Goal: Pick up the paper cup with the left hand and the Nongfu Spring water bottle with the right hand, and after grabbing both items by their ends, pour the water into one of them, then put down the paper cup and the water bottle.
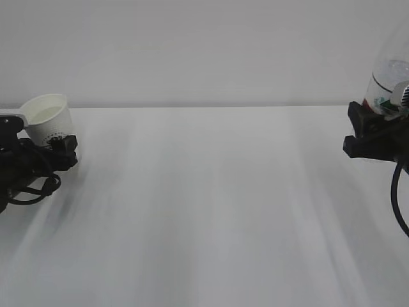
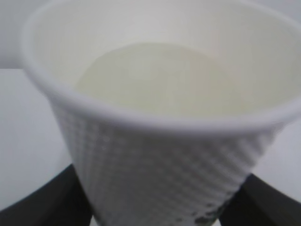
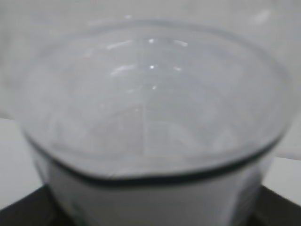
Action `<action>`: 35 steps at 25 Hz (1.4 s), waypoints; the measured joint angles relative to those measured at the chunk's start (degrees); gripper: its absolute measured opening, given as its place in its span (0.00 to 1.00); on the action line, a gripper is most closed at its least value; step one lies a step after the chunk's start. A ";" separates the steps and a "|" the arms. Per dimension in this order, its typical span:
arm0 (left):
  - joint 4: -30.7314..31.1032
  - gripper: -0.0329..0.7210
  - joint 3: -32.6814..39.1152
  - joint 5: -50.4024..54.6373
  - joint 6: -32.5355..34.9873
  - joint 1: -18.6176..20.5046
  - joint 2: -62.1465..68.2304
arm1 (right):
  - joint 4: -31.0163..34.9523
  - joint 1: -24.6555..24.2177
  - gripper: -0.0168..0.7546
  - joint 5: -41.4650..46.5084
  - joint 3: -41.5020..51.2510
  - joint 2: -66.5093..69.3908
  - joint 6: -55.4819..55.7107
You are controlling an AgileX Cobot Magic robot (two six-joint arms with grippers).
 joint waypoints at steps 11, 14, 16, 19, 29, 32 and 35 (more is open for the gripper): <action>0.00 0.73 -3.63 -2.31 0.13 0.00 4.74 | 0.00 0.00 0.63 0.13 0.00 0.00 -1.07; 0.00 0.73 -3.72 -3.77 0.25 0.00 5.54 | 0.00 0.00 0.63 0.13 0.00 0.00 -1.07; 0.10 0.73 -3.85 -3.90 0.25 0.00 5.70 | 0.00 0.00 0.63 0.13 0.00 0.00 -1.07; 0.10 0.73 -3.85 -4.12 0.28 0.00 5.74 | 0.00 0.00 0.63 0.13 0.00 0.00 -1.17; -0.16 0.93 -3.85 -3.51 0.37 0.00 6.33 | 0.00 0.00 0.64 0.13 0.13 0.00 -1.17; -0.16 0.95 -3.85 -3.06 0.37 0.00 6.44 | 0.00 0.00 0.63 0.17 0.25 0.00 -1.17; -0.16 0.96 -3.85 -3.06 0.37 0.00 6.44 | 0.00 0.00 0.63 0.17 0.25 0.00 -1.17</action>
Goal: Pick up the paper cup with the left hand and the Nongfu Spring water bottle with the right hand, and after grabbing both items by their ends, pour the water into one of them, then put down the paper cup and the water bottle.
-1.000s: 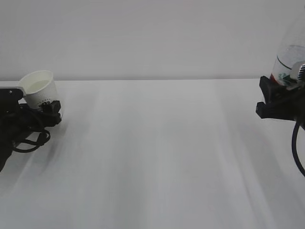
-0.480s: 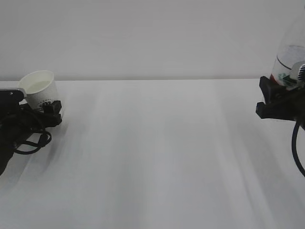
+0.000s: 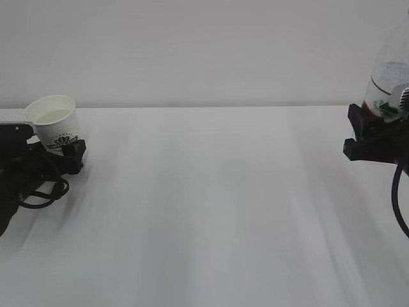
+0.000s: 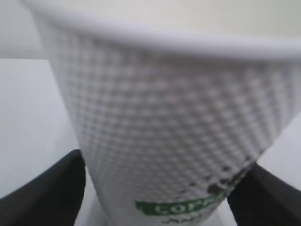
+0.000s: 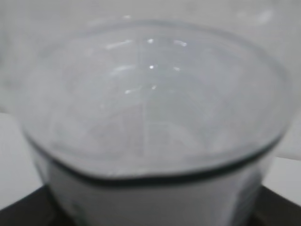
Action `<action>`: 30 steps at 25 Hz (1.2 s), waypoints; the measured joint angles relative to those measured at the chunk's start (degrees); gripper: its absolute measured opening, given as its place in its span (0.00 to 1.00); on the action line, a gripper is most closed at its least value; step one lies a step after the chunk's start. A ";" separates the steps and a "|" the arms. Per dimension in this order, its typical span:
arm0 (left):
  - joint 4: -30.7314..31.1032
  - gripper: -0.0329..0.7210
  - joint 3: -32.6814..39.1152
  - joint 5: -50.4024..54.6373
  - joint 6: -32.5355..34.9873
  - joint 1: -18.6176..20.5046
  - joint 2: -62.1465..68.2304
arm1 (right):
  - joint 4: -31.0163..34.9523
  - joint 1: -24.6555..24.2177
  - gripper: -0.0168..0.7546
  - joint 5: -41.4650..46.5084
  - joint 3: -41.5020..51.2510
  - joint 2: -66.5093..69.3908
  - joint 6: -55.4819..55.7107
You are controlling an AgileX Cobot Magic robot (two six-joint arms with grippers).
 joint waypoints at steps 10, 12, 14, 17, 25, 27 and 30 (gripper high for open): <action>0.47 0.96 2.44 0.11 0.00 0.00 -4.96 | 0.00 0.00 0.63 0.00 0.00 0.00 0.00; 0.47 0.96 4.63 0.11 0.00 0.00 -5.91 | 0.00 0.00 0.63 0.00 0.00 0.00 0.00; 0.47 0.96 6.92 0.11 0.00 0.00 -6.80 | 0.00 0.00 0.63 0.00 0.00 0.00 0.00; 0.47 0.95 10.74 0.11 0.00 0.00 -8.15 | 0.00 0.00 0.63 0.00 0.00 0.00 0.00; 2.03 0.92 18.15 0.11 0.00 0.00 -15.41 | 0.00 0.00 0.63 0.00 0.00 0.00 0.00; 2.98 0.91 19.35 0.11 0.00 0.00 -17.84 | 0.00 0.00 0.63 0.00 0.00 0.00 0.00; 3.81 0.90 20.60 0.11 0.00 0.00 -22.04 | 0.00 0.00 0.63 0.00 0.45 0.00 0.00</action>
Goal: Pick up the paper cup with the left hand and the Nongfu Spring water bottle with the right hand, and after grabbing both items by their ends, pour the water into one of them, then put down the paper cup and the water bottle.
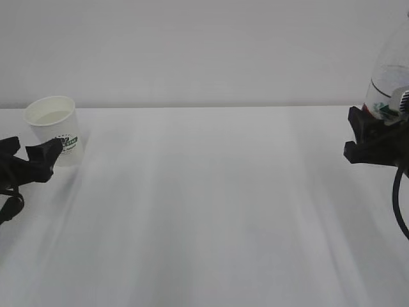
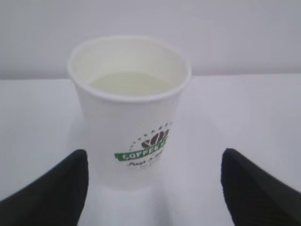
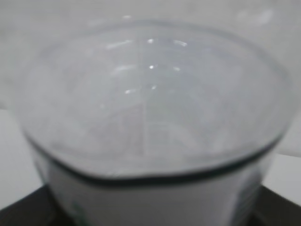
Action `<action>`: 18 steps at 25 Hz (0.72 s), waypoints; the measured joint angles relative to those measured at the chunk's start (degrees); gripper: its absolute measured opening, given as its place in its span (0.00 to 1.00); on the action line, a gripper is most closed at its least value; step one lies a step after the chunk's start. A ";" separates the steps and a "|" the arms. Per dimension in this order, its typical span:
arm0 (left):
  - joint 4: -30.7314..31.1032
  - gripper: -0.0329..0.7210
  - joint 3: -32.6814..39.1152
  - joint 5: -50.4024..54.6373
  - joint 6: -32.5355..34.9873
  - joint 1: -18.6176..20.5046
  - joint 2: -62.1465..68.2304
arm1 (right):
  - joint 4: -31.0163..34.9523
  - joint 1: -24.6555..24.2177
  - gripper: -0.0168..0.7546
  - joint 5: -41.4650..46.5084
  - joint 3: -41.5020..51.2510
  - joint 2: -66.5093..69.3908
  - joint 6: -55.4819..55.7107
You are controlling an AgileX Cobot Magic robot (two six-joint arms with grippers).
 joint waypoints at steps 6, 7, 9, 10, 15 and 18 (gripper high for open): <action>0.98 0.88 3.07 0.00 0.00 0.00 -7.10 | 0.00 0.00 0.63 0.00 0.28 0.00 0.00; 1.23 0.87 3.68 0.00 0.00 0.00 -8.22 | 0.00 0.00 0.63 0.00 0.28 0.00 0.00; 1.44 0.87 4.87 0.00 0.00 0.00 -10.05 | 0.00 0.00 0.63 0.00 0.28 0.00 0.00; 1.46 0.86 5.50 0.00 0.00 0.00 -10.96 | 0.00 0.00 0.63 0.00 0.28 0.00 0.00; 1.77 0.85 8.38 0.00 0.00 0.00 -14.48 | 0.00 0.00 0.63 0.00 0.28 0.00 0.00; 1.89 0.84 9.73 0.00 0.00 0.00 -16.04 | 1.22 0.00 0.63 0.00 0.28 0.00 0.68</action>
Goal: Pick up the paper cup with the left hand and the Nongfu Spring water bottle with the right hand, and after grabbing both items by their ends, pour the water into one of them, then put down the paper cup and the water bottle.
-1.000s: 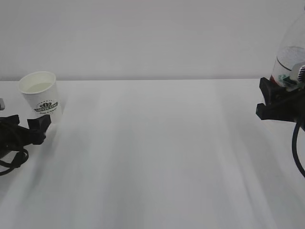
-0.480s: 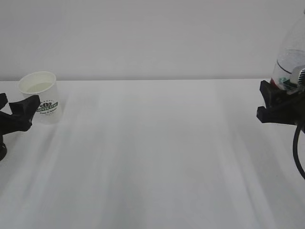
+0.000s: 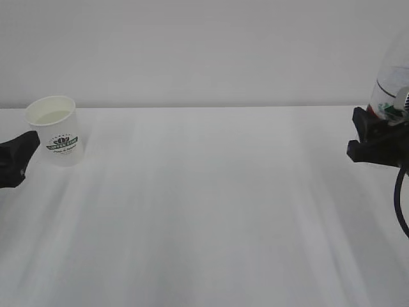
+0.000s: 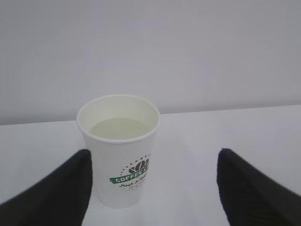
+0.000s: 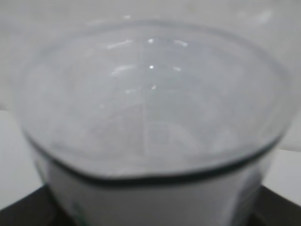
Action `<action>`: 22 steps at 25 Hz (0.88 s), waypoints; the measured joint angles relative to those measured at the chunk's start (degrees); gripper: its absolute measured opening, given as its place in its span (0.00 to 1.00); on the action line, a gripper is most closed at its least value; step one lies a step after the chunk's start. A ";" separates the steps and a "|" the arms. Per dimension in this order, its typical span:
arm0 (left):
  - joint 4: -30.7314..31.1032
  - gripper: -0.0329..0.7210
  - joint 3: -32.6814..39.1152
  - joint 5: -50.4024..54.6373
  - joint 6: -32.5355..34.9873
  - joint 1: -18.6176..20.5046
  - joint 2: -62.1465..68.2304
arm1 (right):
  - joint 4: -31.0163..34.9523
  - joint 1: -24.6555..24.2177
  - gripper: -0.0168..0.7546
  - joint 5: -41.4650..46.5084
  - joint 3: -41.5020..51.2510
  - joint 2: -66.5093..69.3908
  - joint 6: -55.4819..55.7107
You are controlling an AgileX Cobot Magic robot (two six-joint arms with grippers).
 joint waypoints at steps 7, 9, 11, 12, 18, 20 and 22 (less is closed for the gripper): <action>0.25 0.83 3.33 0.00 0.11 0.00 -1.12 | 4.21 0.00 0.63 -0.56 0.00 0.00 0.38; 0.46 0.83 3.70 0.00 0.11 0.00 -1.12 | 4.30 0.00 0.63 -0.66 0.00 0.00 0.47; 1.04 0.83 3.80 0.00 0.11 0.00 -1.12 | 4.30 0.00 0.63 -0.86 0.00 0.00 0.47; 1.35 0.83 3.80 0.00 0.11 0.00 -1.12 | 4.42 0.00 0.63 -1.11 0.00 0.00 0.47; 2.14 0.83 3.80 0.00 0.11 0.00 -1.12 | 4.42 0.00 0.63 -1.71 0.00 0.00 0.47; 2.14 0.83 3.80 0.00 0.11 0.00 -1.12 | 4.54 0.00 0.63 -1.71 -0.64 0.00 0.47; 2.14 0.83 3.80 0.00 0.11 0.00 -1.21 | 4.54 0.00 0.63 -1.80 -1.97 1.23 0.47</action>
